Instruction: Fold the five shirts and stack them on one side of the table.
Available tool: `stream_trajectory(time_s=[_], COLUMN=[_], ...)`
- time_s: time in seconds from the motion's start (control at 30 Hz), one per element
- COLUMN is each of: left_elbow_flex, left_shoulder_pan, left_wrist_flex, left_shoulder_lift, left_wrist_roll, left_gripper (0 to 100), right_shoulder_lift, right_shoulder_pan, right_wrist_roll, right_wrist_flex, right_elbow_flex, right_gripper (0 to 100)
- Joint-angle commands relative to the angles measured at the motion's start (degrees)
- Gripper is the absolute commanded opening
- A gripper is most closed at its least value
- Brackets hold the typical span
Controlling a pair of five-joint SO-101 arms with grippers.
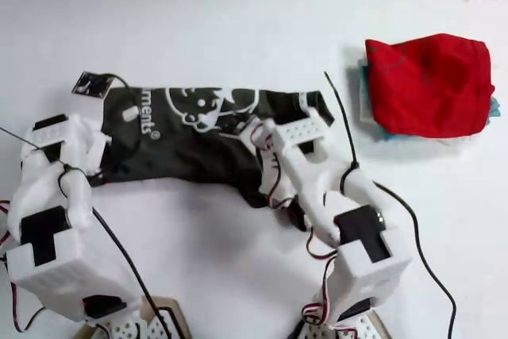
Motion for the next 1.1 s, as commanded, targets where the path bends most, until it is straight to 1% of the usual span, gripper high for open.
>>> stream_trajectory(time_s=[0.0, 0.07, 0.17, 0.43, 0.5, 0.53, 0.67, 0.73, 0.87, 1.0, 1.07], left_elbow_flex=[0.4, 0.4, 0.4, 0.4, 0.4, 0.4, 0.4, 0.4, 0.4, 0.4, 0.4], left_shoulder_pan=[-0.7, -0.7, -0.7, -0.7, -0.7, -0.7, -0.7, -0.7, -0.7, -0.7, -0.7], left_wrist_flex=[-0.5, -0.5, -0.5, -0.5, -0.5, -0.5, -0.5, -0.5, -0.5, -0.5, -0.5], left_shoulder_lift=[-0.2, -0.2, -0.2, -0.2, -0.2, -0.2, -0.2, -0.2, -0.2, -0.2, -0.2], left_wrist_roll=[0.8, 0.8, 0.8, 0.8, 0.8, 0.8, 0.8, 0.8, 0.8, 0.8, 0.8], left_gripper=[3, 3, 3, 3, 3, 3, 3, 3, 3, 3, 3], right_shoulder_lift=[0.4, 0.8, 4.1, 25.3, 31.2, 34.1, 43.7, 46.7, 49.4, 49.5, 49.5], right_shoulder_pan=[2.3, 4.1, 6.3, 6.6, 7.0, 7.1, 8.7, 9.7, 11.2, 11.0, 10.9], right_wrist_roll=[5.0, 6.9, 7.2, 6.8, 3.2, 1.0, -8.2, -12.3, -16.0, -16.0, -16.0], right_wrist_flex=[7.5, 9.5, 10.0, 10.0, 10.1, 10.2, 10.3, 11.6, 16.6, 22.6, 22.9], right_elbow_flex=[-12.2, -18.7, -27.8, -52.9, -60.7, -64.4, -78.9, -85.8, -98.1, -106.6, -108.7], right_gripper=[1.8, 1.8, 1.8, 1.8, 3.1, 5.5, 20.7, 24.9, 25.5, 25.5, 25.4])
